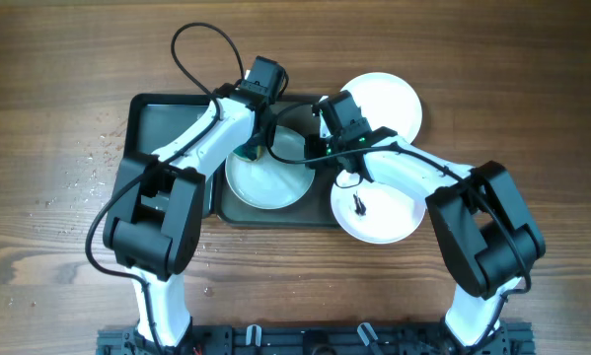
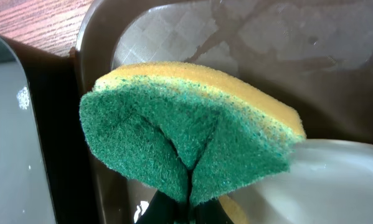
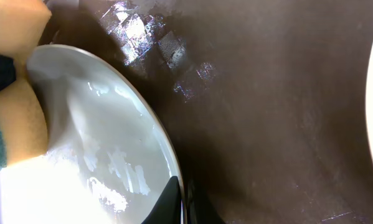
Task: Clean dirty plates on tray and stack at the side
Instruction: 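Scrub the plate surface with the sponge while right gripper holds plate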
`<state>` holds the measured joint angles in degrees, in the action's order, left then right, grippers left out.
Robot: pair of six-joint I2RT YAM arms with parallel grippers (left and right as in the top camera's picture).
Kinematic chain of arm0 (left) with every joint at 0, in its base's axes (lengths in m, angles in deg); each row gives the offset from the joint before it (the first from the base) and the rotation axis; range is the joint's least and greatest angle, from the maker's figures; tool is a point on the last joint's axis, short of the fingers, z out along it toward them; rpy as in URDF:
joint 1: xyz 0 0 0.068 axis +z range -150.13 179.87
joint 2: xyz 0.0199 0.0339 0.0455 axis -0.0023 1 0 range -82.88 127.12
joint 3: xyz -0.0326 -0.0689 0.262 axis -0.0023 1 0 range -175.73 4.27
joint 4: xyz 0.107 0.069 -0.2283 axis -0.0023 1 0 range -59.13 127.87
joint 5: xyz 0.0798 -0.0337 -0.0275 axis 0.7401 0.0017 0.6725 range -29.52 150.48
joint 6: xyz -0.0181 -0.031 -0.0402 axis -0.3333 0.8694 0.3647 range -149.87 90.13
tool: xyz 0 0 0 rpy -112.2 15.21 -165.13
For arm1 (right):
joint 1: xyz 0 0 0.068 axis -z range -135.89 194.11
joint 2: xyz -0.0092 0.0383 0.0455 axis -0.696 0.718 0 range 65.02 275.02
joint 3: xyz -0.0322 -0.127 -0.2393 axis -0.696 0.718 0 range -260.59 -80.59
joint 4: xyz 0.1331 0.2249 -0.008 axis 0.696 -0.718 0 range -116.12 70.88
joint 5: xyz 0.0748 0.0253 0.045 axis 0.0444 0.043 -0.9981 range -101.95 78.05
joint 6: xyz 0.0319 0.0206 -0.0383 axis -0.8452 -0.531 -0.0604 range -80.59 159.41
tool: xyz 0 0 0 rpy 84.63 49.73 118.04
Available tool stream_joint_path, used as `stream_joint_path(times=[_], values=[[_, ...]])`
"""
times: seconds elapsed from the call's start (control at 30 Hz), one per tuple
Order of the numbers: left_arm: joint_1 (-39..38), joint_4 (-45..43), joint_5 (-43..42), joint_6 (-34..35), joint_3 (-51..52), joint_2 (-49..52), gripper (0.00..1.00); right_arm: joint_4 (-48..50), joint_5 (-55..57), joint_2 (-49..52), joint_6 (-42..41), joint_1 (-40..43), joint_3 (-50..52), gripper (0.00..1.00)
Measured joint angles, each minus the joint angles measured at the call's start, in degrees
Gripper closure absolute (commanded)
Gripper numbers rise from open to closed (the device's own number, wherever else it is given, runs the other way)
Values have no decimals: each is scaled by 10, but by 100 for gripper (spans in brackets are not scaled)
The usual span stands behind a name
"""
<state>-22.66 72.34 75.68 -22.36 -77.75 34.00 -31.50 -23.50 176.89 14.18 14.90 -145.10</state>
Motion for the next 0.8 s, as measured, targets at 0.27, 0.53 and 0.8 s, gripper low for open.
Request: stream_joint_path(times=[0.27,0.53,0.8], values=[[5,21,-30,0,15,-68,96,-4,7,0,-9,2,0,96],[6,24,-124,36,17,-151,96,-4,11,0,-14,2,0,96],[5,16,-154,105,78,-120,96,-4,11,0,-15,2,0,96]])
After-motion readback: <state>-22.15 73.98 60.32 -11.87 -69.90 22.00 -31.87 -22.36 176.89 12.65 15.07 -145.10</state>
